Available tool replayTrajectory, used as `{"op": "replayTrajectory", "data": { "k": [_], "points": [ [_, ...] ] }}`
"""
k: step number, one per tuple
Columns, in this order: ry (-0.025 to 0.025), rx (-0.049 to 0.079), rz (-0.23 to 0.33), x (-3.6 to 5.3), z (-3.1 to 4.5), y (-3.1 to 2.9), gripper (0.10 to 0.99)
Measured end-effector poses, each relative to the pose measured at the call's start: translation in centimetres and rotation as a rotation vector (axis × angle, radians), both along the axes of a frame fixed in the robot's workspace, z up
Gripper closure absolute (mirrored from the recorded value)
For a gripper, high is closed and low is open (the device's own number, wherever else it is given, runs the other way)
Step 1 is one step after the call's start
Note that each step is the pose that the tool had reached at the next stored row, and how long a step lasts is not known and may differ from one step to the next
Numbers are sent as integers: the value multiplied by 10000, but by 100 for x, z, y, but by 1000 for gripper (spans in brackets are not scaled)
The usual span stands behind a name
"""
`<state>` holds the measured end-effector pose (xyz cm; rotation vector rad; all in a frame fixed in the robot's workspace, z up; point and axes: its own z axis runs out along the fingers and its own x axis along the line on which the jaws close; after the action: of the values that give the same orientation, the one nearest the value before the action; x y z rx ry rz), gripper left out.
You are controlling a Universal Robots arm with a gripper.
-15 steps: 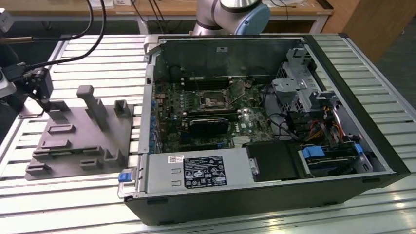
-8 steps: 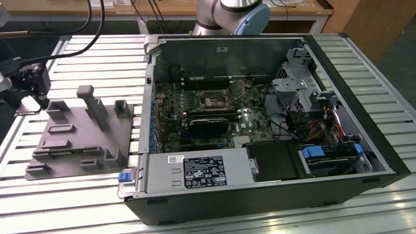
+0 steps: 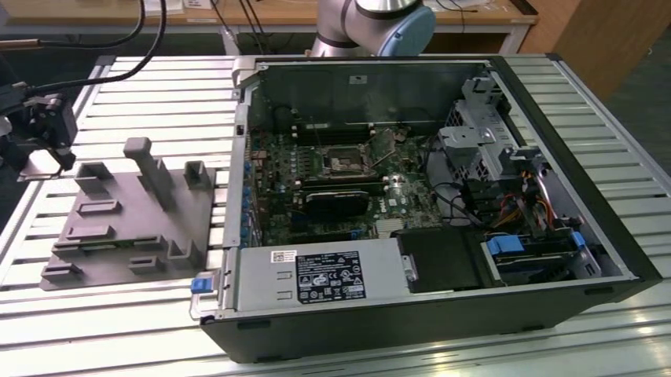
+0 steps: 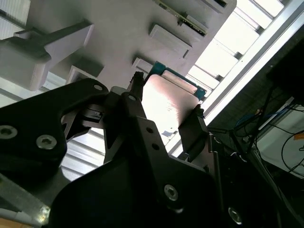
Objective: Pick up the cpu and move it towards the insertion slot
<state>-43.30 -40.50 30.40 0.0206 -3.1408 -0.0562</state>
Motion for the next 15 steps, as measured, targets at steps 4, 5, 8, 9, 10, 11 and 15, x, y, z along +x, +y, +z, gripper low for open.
{"op": "replayTrajectory", "data": {
  "k": [4, 5, 8, 9, 10, 11, 15],
  "points": [
    [0, 0, 0, 0, 66, 1, 541],
    [-1, 0, 0, 0, 78, 1, 541],
    [-1, 1, 0, 0, 119, 2, 541],
    [0, 0, 0, 0, 133, 2, 541],
    [0, 0, 0, 0, 145, 2, 541],
    [-1, 0, 0, 0, 158, 2, 541],
    [-2, 1, 0, 0, 209, 3, 541]
  ]
}}
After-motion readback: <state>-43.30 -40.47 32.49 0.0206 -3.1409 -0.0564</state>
